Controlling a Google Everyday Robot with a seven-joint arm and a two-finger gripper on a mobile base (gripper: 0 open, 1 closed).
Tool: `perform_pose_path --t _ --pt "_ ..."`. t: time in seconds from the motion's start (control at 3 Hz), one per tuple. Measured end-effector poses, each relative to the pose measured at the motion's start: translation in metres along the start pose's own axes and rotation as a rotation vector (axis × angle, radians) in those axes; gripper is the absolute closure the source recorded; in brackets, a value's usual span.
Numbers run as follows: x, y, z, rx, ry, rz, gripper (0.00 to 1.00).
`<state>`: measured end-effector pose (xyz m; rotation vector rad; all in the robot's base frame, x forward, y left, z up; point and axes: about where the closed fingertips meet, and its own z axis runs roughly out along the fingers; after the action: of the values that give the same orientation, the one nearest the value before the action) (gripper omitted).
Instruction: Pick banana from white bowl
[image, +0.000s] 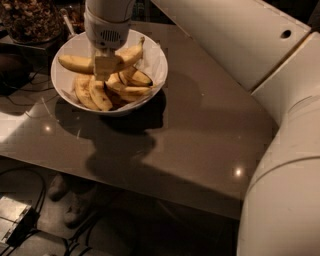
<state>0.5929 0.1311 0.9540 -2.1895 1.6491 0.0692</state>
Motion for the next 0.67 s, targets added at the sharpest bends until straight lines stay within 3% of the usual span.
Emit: perform_pose_path --t 0.67 --pt "-0.015 0.023 -0.031 0.026 -0.134 -0.027 1.00"
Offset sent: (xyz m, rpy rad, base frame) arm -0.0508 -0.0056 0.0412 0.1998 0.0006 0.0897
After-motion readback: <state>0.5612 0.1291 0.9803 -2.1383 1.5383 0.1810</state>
